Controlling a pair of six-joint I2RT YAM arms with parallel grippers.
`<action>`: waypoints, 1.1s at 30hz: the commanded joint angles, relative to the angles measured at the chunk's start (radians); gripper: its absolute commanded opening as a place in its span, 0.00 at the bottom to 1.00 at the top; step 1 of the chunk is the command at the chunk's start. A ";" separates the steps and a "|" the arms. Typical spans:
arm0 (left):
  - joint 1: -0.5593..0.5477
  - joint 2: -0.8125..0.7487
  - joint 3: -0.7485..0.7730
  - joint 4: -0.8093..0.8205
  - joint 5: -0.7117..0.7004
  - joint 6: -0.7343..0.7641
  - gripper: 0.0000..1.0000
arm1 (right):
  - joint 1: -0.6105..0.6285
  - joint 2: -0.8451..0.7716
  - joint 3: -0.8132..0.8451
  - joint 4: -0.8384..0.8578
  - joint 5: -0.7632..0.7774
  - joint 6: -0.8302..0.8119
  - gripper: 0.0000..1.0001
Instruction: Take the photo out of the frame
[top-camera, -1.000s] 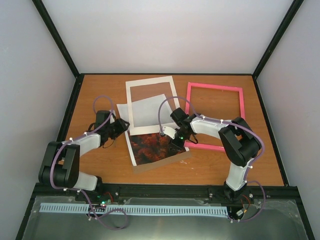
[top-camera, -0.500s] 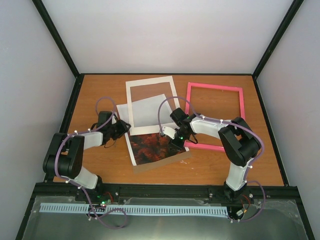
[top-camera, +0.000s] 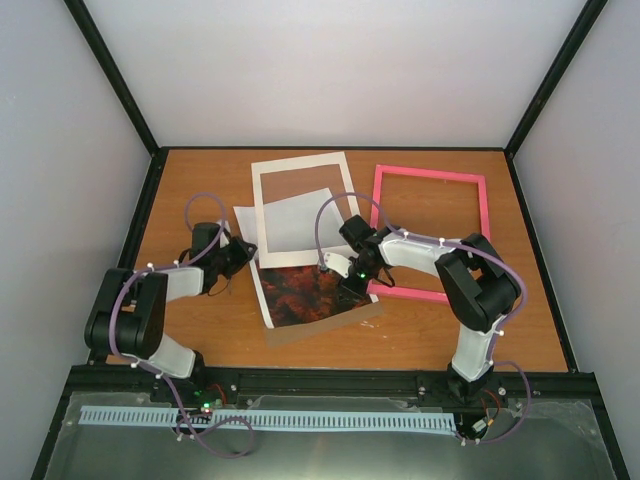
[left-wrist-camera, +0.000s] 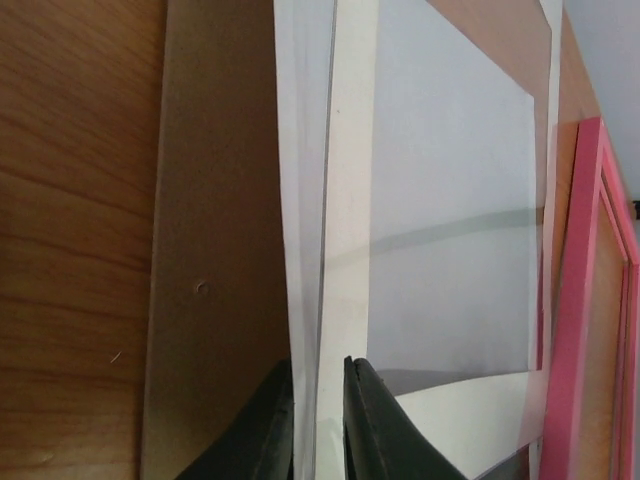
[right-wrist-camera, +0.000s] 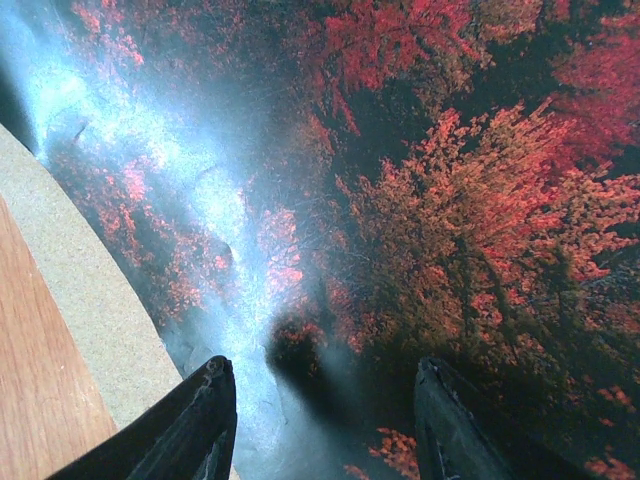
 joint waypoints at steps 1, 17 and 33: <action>0.010 0.025 0.013 0.084 -0.007 -0.023 0.13 | 0.014 0.045 -0.006 -0.035 0.018 -0.004 0.47; 0.010 -0.048 0.023 0.012 -0.038 -0.003 0.01 | 0.014 0.026 -0.004 -0.036 0.026 -0.009 0.47; 0.012 -0.537 0.104 -0.515 -0.234 0.127 0.01 | -0.016 -0.155 0.013 -0.114 -0.103 -0.041 0.51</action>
